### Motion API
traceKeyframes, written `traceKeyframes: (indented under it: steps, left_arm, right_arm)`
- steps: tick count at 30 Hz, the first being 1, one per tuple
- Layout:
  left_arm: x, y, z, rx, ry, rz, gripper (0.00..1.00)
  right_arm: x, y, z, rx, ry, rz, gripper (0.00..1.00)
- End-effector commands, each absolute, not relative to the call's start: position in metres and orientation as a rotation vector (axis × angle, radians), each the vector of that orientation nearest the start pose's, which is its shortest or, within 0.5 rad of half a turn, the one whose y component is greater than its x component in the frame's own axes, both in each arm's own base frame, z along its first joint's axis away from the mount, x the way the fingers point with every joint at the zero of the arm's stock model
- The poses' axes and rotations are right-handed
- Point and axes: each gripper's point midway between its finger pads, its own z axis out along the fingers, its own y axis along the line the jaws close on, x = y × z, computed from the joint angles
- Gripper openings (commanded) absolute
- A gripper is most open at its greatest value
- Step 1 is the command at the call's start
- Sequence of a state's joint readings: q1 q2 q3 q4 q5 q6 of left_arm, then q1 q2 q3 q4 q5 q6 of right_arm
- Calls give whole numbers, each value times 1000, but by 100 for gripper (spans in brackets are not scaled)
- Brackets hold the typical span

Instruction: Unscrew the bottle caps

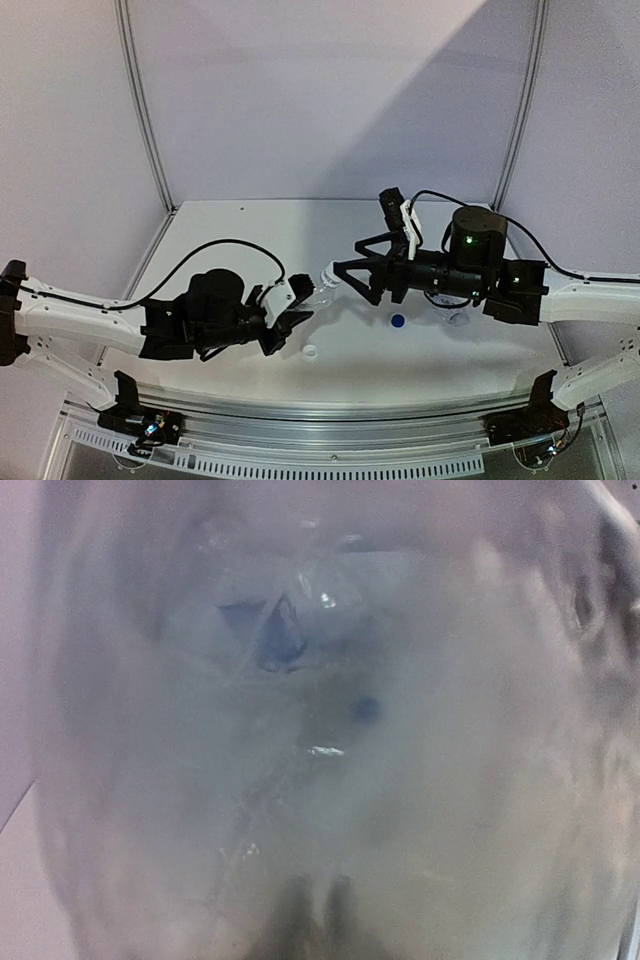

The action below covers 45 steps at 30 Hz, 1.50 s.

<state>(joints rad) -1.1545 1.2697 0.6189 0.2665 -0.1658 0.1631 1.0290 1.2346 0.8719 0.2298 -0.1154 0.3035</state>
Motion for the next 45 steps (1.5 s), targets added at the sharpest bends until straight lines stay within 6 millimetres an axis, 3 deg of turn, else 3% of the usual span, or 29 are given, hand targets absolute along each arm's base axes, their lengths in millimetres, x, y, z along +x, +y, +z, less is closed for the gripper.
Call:
traceKeyframes:
  steps: [1,9,18,25,33,39,42,45]
  left_arm:
    - [184,-354,202,1068,1554,-557,0]
    - [191,-359,184,1093,1614,-515,0]
    - [199,-366,164,1132,1685,-453,0]
    - [198,-367,162,1142,1690,-457,0]
    - [194,-364,172,1124,1661,-488,0]
    - [195,-363,173,1119,1661,-483,0]
    - [196,-364,170,1128,1672,-474,0]
    - [198,-365,165,1138,1687,-456,0]
  right_arm:
    - [221,351,281,-678,1754,978,87]
    - [189,369,295,-866,1668,1144,87]
    - [182,360,328,-830,1627,1192,90]
    - [198,380,305,-830,1722,1167,89]
    - [221,356,299,-703,1773,981,90]
    - [233,327,329,-573,1723,890,92]
    - [223,324,344,-605,1682,926,91]
    - [206,338,343,-730,1711,1007,87]
